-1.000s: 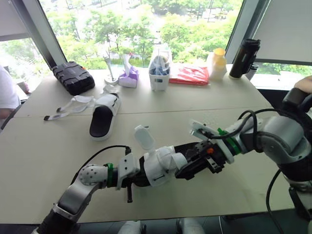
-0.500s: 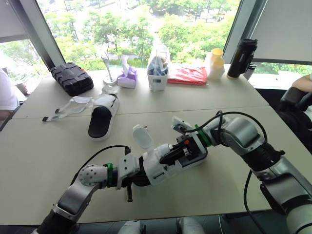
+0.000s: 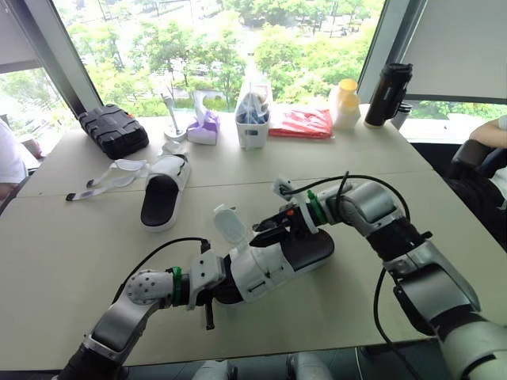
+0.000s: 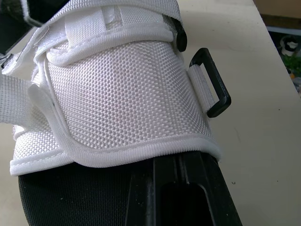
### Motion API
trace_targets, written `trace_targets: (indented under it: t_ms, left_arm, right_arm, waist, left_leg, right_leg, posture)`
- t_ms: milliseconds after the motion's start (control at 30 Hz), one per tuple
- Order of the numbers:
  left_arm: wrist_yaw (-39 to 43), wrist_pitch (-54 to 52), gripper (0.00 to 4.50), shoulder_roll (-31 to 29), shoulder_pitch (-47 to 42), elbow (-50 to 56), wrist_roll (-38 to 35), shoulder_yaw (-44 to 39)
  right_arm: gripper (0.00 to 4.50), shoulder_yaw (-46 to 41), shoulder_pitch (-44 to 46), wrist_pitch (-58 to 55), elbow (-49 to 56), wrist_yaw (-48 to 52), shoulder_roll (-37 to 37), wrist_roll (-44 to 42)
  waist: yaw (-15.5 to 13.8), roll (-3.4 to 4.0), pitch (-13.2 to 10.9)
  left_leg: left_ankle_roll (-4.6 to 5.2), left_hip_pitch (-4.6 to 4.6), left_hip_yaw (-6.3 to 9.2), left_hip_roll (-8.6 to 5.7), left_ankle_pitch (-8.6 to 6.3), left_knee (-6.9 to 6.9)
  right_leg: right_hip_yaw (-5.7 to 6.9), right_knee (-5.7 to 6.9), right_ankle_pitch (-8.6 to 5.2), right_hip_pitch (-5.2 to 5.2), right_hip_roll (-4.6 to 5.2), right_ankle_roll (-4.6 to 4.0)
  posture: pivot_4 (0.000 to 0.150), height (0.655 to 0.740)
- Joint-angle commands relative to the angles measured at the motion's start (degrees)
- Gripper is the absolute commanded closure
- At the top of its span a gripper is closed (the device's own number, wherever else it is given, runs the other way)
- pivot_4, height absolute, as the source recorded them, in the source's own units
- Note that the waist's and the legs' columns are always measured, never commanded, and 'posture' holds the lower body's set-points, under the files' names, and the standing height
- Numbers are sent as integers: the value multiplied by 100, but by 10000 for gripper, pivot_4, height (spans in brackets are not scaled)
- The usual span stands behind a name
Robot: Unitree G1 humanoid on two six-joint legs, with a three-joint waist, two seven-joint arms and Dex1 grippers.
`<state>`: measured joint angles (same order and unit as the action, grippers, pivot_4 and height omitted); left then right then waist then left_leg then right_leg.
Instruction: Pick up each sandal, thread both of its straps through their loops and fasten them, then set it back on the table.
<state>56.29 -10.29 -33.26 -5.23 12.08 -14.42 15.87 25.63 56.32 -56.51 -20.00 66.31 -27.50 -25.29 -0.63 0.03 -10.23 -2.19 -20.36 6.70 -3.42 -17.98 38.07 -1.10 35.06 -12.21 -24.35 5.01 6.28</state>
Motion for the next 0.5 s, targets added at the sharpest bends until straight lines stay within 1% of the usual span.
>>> trace_targets:
  t_ms: [33,100,167,267,400,500]
  left_arm:
    - [-99,-273,45000,-69,174,-373,348,232]
    - [-103,-279,45000,-66,171,-367,347,234]
    - [-102,-274,45000,-64,162,-377,351,235]
    - [-99,-271,45000,-61,144,-396,353,234]
    - [-99,-267,45000,-51,115,-420,355,238]
    - [-90,-246,45000,-44,78,-464,362,238]
  right_arm:
    - [11090,-125,257,407,-294,-20,140,325]
    - [11090,-184,348,504,-488,7,208,428]
    - [11090,-407,696,605,-850,15,277,464]
    - [11090,-544,948,670,-1122,49,352,521]
    - [11090,-595,1077,749,-1220,92,425,655]
    - [11090,-696,1144,556,-1054,163,459,594]
  waist:
    - [1,1,-1]
    - [3,1,-1]
    - [9,5,-3]
    - [5,6,-3]
    - [5,6,-1]
    - [4,8,-2]
  left_leg:
    - [0,0,1,0,0,0]
    - [0,0,0,-2,0,0]
    - [0,0,0,-2,0,0]
    - [0,0,0,-3,0,0]
    - [0,0,1,-4,0,0]
    - [0,-2,1,-5,0,0]
  right_leg:
    - [0,0,0,0,0,0]
    - [0,0,0,0,0,0]
    - [0,1,0,0,0,1]
    - [-1,3,1,-2,0,-1]
    - [-1,3,1,-1,0,-1]
    - [-1,3,1,-2,1,-1]
  posture:
    - [1500,7400]
    - [1500,7400]
    - [1500,7400]
    - [1500,7400]
    - [1500,7400]
    - [1500,7400]
